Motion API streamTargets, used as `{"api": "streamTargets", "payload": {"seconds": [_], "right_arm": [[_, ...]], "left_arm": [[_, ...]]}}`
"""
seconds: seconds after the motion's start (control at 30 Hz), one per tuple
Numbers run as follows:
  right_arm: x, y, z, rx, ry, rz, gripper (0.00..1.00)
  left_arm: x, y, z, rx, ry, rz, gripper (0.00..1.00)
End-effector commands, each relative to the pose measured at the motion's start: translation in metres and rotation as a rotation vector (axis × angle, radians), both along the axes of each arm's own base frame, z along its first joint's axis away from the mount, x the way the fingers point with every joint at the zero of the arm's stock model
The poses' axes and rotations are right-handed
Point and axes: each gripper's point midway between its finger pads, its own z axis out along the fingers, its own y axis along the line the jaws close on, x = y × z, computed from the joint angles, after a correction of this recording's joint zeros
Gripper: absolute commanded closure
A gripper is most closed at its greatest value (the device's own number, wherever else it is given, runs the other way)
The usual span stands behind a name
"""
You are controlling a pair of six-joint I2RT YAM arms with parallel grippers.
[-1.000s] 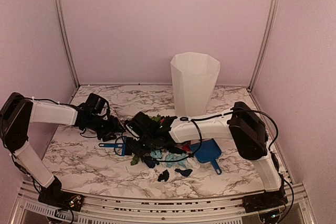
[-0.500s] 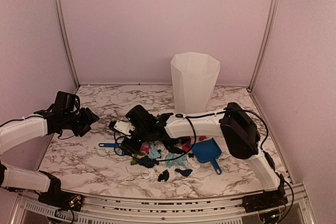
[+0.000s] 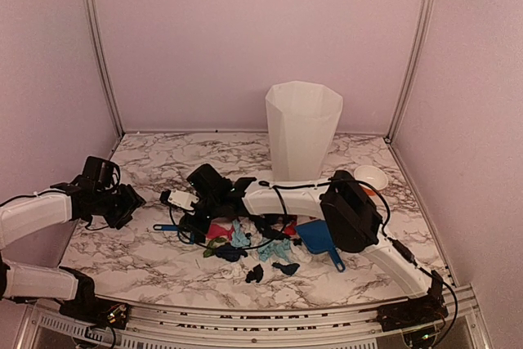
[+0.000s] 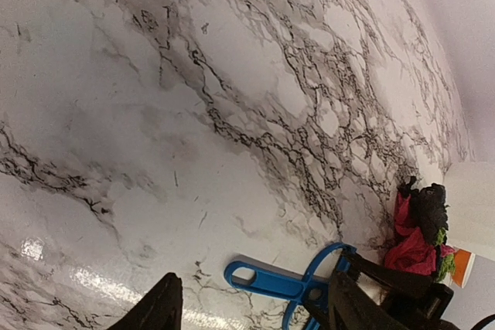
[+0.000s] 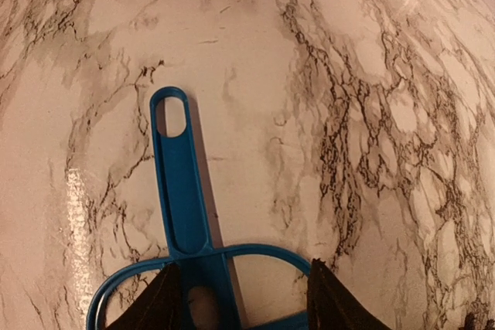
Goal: Sweep away the paper scraps from the table
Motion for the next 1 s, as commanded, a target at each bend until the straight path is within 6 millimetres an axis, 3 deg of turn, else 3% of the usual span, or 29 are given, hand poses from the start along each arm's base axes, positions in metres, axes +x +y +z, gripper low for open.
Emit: {"api": "streamTargets", "payload": {"seconds": [0.0, 0.13, 0.57, 0.7, 0.97], "right_arm": [[-0.02, -0.015, -0.017, -0.088, 0.055, 0.022, 0.49], [-0.033, -0.026, -0.027, -0.138, 0.096, 0.024, 0.51], [-0.054, -0.048, -0.02, -0.2, 0.22, -0.142, 0.59], [-0.052, -0.056, 0.0, -0.158, 0.229, -0.206, 0.57], [-0.07, -0.044, 0.045, -0.115, 0.187, -0.182, 0.56]], "left_arm": [[-0.012, 0.004, -0.016, 0.022, 0.054, -0.016, 0.35], [-0.015, -0.007, -0.022, -0.006, 0.077, -0.086, 0.35], [-0.029, -0.031, -0.042, -0.05, 0.131, -0.201, 0.36], [-0.029, -0.032, -0.041, -0.051, 0.123, -0.21, 0.36], [-0.029, -0.028, -0.036, -0.039, 0.099, -0.19, 0.36]]}}
